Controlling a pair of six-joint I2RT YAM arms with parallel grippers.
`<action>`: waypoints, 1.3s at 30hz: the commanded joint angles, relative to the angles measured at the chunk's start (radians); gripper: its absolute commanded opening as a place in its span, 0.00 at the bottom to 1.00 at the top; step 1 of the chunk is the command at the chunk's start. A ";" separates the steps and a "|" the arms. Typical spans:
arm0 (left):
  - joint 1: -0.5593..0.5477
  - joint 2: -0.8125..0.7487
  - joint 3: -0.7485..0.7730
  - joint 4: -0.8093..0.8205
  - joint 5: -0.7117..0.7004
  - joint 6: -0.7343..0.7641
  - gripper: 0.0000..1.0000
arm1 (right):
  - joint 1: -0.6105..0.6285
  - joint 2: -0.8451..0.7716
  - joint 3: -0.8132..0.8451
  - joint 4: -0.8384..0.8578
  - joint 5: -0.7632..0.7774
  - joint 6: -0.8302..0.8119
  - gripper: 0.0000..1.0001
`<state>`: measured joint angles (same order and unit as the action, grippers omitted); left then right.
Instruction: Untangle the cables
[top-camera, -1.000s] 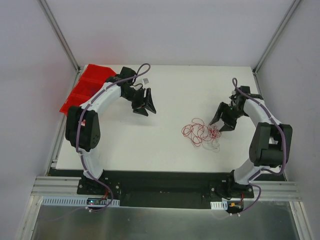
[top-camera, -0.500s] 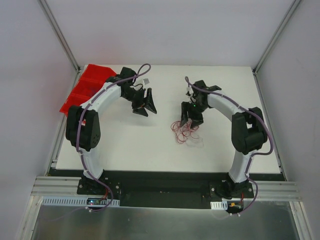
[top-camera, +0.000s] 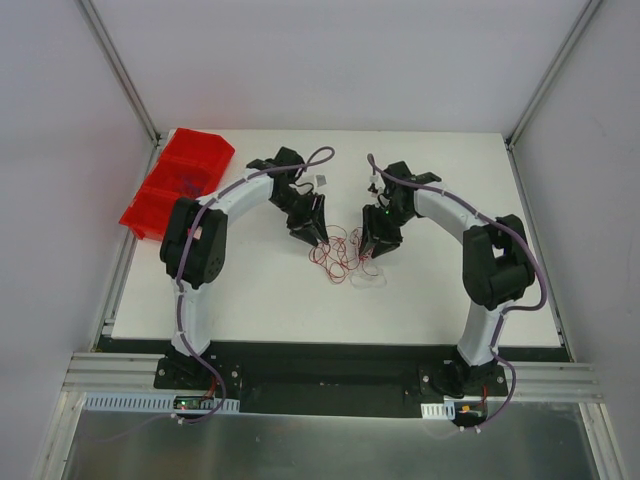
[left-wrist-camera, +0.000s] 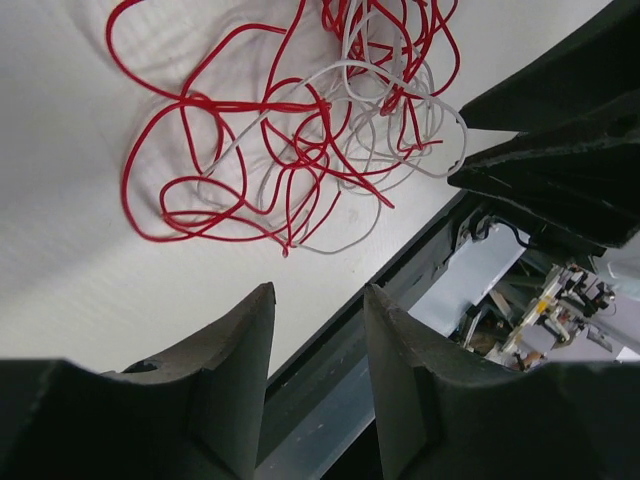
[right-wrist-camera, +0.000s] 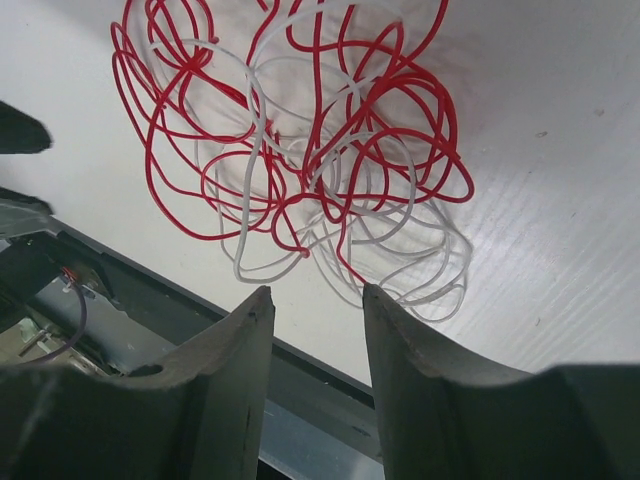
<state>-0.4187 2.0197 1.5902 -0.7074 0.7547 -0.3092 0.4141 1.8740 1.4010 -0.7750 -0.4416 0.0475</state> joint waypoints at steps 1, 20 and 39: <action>-0.045 0.053 0.077 -0.012 0.015 0.021 0.40 | 0.005 -0.024 0.006 -0.018 0.009 -0.009 0.44; -0.084 0.176 0.057 -0.037 -0.032 -0.001 0.14 | 0.101 -0.115 0.012 0.178 0.044 0.032 0.59; -0.060 -0.594 -0.190 -0.020 -0.562 0.065 0.00 | 0.049 -0.125 -0.209 0.157 0.511 0.126 0.00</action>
<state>-0.4953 1.6028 1.3716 -0.6853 0.4347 -0.2916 0.4862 1.8309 1.2400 -0.5896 -0.0261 0.1730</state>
